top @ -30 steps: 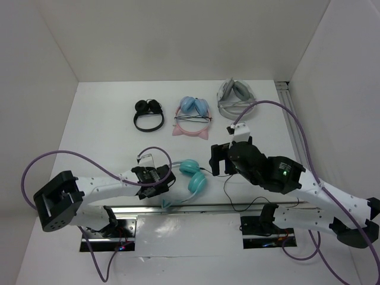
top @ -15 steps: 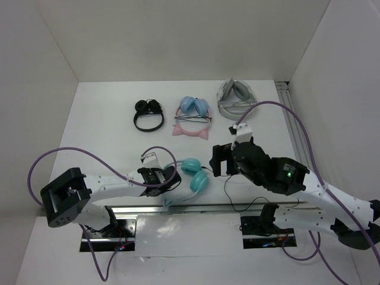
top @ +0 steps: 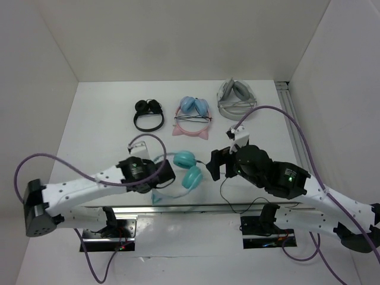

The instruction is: Wrap the headphones

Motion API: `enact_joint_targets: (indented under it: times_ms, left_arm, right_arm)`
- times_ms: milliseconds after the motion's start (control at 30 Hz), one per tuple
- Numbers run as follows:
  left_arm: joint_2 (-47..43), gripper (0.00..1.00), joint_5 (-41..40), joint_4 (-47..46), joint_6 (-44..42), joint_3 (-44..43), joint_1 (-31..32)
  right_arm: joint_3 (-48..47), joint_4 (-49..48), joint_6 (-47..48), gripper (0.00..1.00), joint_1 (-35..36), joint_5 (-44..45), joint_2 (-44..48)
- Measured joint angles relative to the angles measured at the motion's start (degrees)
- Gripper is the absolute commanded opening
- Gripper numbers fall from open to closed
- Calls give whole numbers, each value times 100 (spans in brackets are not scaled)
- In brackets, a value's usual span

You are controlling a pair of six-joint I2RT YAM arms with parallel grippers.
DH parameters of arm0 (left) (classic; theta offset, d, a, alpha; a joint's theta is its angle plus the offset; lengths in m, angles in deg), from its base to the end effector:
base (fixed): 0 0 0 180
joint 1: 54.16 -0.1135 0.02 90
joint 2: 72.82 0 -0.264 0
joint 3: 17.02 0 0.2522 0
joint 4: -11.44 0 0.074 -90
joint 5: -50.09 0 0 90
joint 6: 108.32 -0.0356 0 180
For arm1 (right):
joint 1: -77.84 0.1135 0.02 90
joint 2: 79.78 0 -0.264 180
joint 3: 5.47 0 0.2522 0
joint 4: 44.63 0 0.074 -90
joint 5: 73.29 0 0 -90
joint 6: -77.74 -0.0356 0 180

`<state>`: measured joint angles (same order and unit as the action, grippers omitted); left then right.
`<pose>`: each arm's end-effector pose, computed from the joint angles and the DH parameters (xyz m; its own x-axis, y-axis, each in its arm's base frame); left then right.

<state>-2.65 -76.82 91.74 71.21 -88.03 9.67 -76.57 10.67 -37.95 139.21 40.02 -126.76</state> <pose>0.1080 -0.1713 0.2648 -0.6727 -0.4440 -0.5919 -0.4281 0.8860 -0.1781 0.0897 0.1349 0.3543 -0.5027 -0.0899 -0.8598 -0.4727 0.8613 0.1863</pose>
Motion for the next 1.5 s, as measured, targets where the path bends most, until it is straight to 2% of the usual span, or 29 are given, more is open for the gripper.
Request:
enact_joint_targets:
  times_ms: [133,267,333,400,467,567,667,767,900,967,1167,1367,1500]
  left_arm:
    - [-839,0,-533,544,-857,-807,-866]
    - [-1110,0,-1185,949,-1923,-1445,-1919]
    - [-1104,0,-1432,1025,-2369,-1657,-2299]
    - [-1141,0,-1572,931,-2822,-1714,-2542]
    - [-1185,0,-1506,793,-3106,-1652,-2887]
    - [-1335,0,-1318,426,-3397,-1161,-3613]
    - [-1711,0,-826,-129,-3906,-448,-4551]
    - [-2192,0,-540,-315,-4266,-103,-5259]
    - [-2614,0,-413,-490,-4378,-70,-5357]
    - [-2697,0,-361,-560,-4435,-72,-5268]
    - [-2767,0,142,-590,-4741,-170,-5090]
    - [-2769,0,680,-354,-4942,-1215,-5088]
    - [-2730,0,1176,-219,-5064,-2114,-5086]
  right_arm:
    - [155,-549,579,100,0,-549,111]
    - [42,-876,1032,100,13,-859,-149]
    - [-210,-920,1207,100,35,-831,-490]
    - [-544,-940,1250,100,92,-304,-929]
    - [-925,-946,1255,100,96,302,-1620]
    - [-1102,-1298,1453,100,50,522,-2494]
    - [-876,-1742,1878,100,20,424,-2986]
    - [-494,-2293,2413,98,-179,-50,-3034]
    - [-308,-2852,2852,91,-844,-1128,-3128]
    - [-304,-3093,2977,91,-1047,-1596,-3270]
    - [-223,-3521,3178,91,-911,-2437,-3469]
    - [-98,-3871,3213,91,-905,-2699,-3467]
    - [79,-4186,3132,85,-953,-2610,-3491]
